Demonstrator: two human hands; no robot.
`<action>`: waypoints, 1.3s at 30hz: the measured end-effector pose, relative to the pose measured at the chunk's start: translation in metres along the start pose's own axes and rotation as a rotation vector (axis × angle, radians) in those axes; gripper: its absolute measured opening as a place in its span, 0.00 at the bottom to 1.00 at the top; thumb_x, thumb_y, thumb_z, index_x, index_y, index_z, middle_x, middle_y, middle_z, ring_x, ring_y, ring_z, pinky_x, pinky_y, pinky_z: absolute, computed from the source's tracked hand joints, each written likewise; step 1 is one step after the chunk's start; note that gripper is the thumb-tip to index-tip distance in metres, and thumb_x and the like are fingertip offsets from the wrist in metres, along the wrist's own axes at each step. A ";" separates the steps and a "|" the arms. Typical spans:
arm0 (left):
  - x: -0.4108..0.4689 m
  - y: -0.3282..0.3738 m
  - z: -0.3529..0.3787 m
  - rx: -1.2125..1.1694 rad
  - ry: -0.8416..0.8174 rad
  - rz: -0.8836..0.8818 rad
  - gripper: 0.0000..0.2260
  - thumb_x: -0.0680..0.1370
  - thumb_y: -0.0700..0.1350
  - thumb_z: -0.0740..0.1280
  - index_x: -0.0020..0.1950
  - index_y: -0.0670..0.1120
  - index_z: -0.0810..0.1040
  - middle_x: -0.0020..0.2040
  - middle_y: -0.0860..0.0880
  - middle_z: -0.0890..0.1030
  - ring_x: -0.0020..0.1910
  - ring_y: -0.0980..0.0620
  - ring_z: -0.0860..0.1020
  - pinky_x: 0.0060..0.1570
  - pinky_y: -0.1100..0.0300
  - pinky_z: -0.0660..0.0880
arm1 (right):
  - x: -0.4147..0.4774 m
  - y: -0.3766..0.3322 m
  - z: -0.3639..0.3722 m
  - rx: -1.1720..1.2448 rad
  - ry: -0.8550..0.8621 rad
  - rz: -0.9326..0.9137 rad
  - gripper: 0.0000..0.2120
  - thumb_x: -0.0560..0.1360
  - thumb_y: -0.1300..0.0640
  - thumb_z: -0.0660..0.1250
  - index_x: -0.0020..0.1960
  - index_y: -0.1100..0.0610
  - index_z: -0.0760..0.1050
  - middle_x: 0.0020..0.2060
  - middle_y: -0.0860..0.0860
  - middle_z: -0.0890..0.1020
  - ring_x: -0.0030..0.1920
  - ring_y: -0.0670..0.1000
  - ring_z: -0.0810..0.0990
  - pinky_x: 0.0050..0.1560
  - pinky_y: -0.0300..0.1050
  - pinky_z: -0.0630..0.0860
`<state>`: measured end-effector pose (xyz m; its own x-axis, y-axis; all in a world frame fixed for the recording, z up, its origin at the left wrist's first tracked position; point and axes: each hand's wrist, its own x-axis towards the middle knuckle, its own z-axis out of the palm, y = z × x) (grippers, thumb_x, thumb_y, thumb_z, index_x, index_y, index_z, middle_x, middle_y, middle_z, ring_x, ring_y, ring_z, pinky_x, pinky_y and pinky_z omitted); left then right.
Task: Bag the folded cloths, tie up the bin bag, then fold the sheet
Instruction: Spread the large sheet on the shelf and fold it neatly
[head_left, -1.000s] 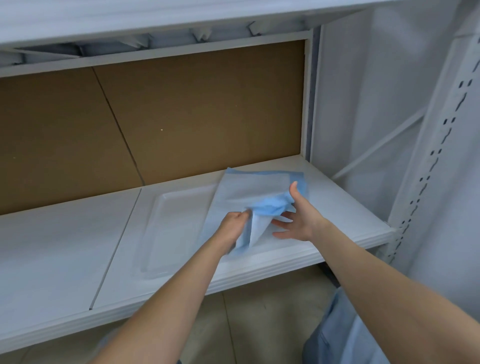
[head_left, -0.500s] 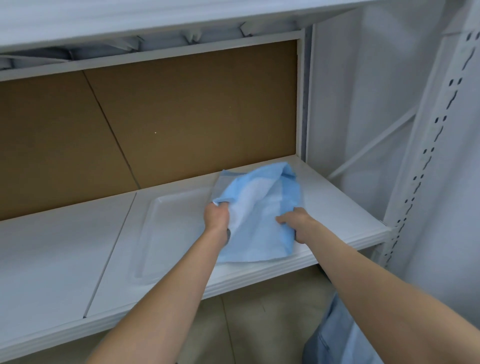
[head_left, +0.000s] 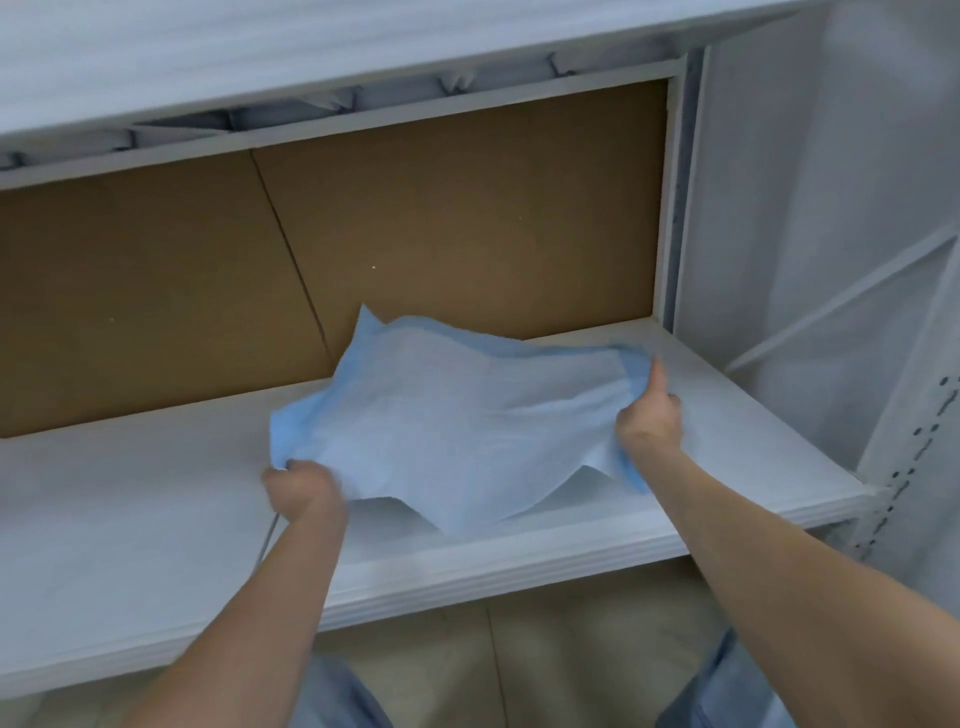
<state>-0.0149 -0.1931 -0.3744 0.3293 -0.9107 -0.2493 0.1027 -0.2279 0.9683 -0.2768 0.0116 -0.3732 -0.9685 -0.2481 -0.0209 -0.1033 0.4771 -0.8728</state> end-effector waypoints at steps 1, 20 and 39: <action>0.002 -0.005 -0.007 -0.065 0.051 -0.044 0.18 0.82 0.42 0.53 0.70 0.36 0.66 0.67 0.37 0.71 0.65 0.40 0.72 0.63 0.51 0.69 | 0.003 0.002 0.001 -0.011 0.016 0.002 0.29 0.80 0.63 0.52 0.77 0.44 0.52 0.66 0.59 0.67 0.57 0.63 0.74 0.61 0.52 0.69; -0.045 -0.036 -0.004 1.097 -1.067 0.823 0.29 0.69 0.57 0.74 0.68 0.54 0.71 0.68 0.54 0.69 0.67 0.54 0.68 0.67 0.59 0.65 | -0.027 -0.017 0.013 -0.612 -0.434 -0.550 0.23 0.73 0.42 0.68 0.65 0.49 0.72 0.65 0.52 0.69 0.68 0.53 0.65 0.65 0.51 0.69; -0.070 -0.036 -0.018 1.285 -1.117 1.057 0.05 0.72 0.46 0.70 0.39 0.53 0.75 0.35 0.56 0.75 0.39 0.54 0.74 0.38 0.63 0.69 | -0.056 0.012 0.003 -0.801 -0.733 -0.562 0.04 0.72 0.58 0.62 0.43 0.53 0.76 0.48 0.50 0.81 0.49 0.53 0.79 0.47 0.45 0.75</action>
<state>-0.0245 -0.1150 -0.3920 -0.8746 -0.4822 -0.0509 -0.4770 0.8367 0.2692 -0.2231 0.0282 -0.3839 -0.4135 -0.8802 -0.2331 -0.8273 0.4701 -0.3075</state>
